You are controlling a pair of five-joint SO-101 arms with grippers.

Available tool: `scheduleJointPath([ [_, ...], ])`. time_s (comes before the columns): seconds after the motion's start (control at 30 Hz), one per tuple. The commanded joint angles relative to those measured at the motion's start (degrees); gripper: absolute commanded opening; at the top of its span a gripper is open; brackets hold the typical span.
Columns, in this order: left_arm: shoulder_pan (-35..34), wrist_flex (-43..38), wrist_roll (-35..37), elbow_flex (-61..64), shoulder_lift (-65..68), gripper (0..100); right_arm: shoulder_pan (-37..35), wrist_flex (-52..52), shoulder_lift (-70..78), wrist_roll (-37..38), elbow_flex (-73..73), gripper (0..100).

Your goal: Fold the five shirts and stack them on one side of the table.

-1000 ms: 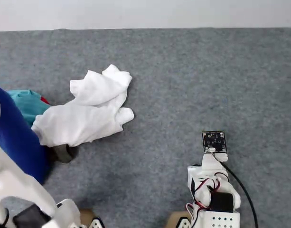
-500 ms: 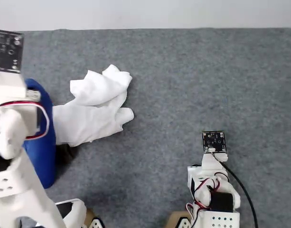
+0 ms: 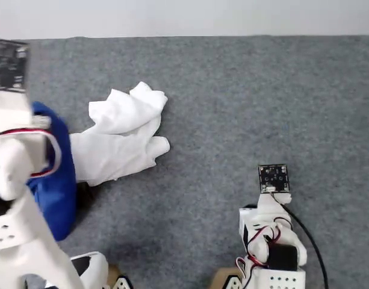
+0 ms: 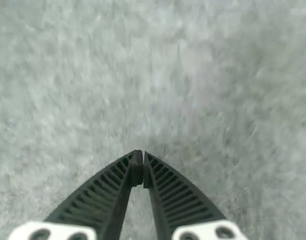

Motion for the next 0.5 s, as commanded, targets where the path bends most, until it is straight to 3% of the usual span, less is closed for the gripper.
scheduleJointPath([
  [0.0,-13.71,-3.25,-6.15,-0.13,-1.49,1,0.22,-0.13,-0.31,0.35,-6.59,0.9],
  [0.17,-30.33,-12.31,-11.96,1.89,-0.53,1,0.22,-0.13,-0.31,0.35,-12.84,0.9],
  [0.37,-34.55,-16.62,-12.31,6.02,2.99,2,0.31,-0.13,-0.31,0.35,-18.81,0.9],
  [0.47,-34.64,-15.47,-12.31,6.11,4.84,10,0.31,-0.13,-0.31,0.35,-21.71,0.9],
])
